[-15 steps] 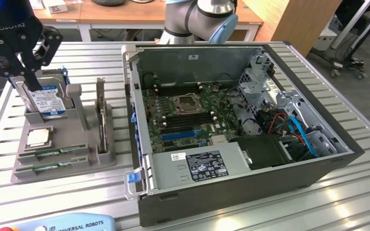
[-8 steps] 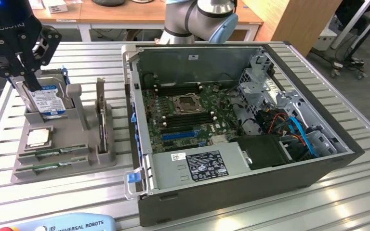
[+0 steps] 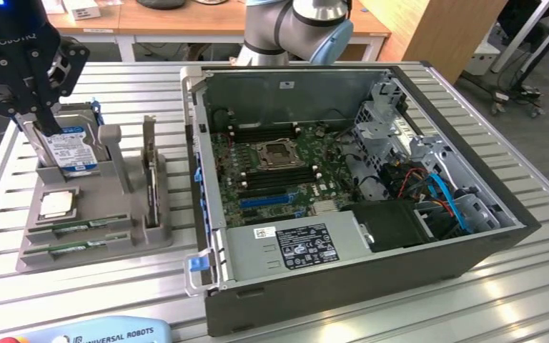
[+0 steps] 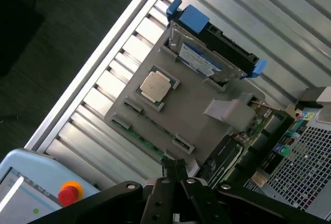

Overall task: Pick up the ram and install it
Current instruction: 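Pick up the ram and move it above insertion slot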

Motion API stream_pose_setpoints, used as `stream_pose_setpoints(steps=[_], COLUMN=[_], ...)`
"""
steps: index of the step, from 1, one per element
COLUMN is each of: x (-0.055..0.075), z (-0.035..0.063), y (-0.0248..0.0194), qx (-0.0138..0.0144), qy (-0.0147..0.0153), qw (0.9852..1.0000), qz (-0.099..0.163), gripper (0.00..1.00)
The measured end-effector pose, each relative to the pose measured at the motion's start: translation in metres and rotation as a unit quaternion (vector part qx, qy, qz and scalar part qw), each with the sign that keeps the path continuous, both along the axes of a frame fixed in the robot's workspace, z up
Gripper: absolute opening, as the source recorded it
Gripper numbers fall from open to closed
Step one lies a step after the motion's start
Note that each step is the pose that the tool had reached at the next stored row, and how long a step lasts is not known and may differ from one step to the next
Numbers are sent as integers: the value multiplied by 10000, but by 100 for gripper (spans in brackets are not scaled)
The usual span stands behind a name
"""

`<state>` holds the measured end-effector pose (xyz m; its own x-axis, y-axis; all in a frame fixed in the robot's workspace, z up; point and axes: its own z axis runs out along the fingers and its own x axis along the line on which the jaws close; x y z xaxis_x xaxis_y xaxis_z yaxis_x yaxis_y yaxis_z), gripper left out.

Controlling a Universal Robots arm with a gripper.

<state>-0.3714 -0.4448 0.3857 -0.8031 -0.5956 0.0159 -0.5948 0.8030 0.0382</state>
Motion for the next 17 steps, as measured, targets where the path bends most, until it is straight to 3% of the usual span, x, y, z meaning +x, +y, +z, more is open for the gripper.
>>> stream_pose_setpoints(steps=[10,17], x=[-4,-4], z=[0,-2], y=[0,0], qx=[0,0], qy=[0,0], qw=[9988,9954], qz=[499,953], gripper=[10,10])
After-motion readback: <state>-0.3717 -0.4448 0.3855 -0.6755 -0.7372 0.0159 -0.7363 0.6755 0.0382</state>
